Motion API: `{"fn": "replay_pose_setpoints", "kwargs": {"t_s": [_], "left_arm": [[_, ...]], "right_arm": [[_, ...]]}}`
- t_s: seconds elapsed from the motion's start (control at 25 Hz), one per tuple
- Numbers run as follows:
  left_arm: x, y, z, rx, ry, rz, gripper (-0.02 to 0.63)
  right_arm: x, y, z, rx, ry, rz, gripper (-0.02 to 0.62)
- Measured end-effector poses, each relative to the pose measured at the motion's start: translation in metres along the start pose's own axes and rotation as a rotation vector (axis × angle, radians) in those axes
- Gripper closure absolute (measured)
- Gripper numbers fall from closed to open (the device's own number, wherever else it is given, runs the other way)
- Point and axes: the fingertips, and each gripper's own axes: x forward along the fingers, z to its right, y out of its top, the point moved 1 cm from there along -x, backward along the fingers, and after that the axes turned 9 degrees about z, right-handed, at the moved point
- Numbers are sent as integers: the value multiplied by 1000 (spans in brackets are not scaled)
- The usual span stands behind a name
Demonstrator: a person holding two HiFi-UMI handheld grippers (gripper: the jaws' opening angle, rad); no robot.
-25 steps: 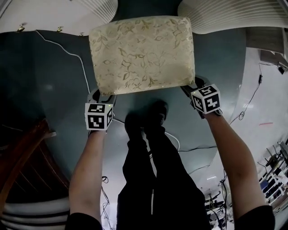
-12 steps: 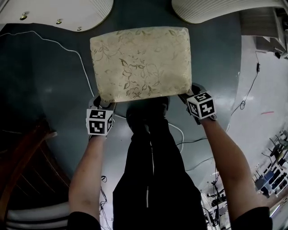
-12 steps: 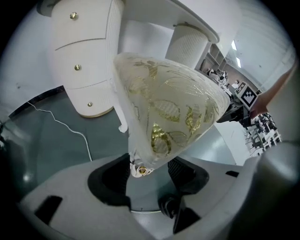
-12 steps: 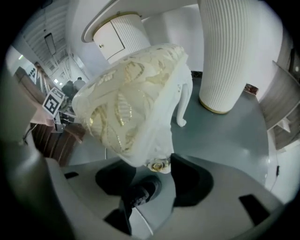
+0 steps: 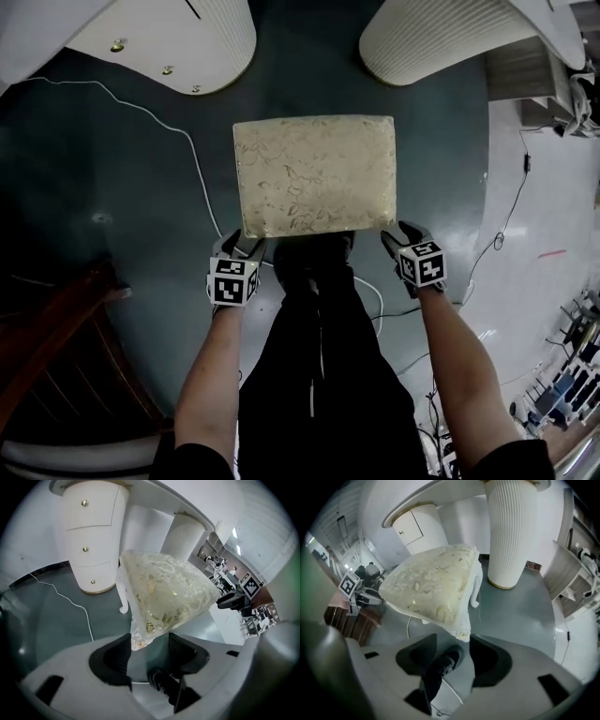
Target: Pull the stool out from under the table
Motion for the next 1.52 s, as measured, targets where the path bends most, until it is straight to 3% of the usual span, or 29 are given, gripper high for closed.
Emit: {"fn": "replay_pose_setpoints", "kwargs": {"t_s": [0.2,0.4,0.68,0.88,1.04,1.2,1.4,1.52], "left_arm": [[-55,25,29,10,-25,52,365],[-113,64,41,-28,-42,133,370],[-193,133,67,89,-91,256,387],[-249,183,85,126,-149,373,412],[-288,205,114,204,-225,429,419],[-325,222,135,283,-245,470,424],[-394,254,148,192,-189,634,488],[-424,268,164,193,-145,692,534]], "right_arm": [[-52,41,-45,-19,39,33,370],[-106,105,-93,109,48,181,376],[-189,154,-153,-32,93,178,387],[-258,172,-162,-55,39,208,393],[-303,182,-167,-79,10,246,390],[-325,205,-188,-104,54,283,390],[-353,258,-230,-196,167,418,402],[-373,273,-233,-183,241,492,403]]}}
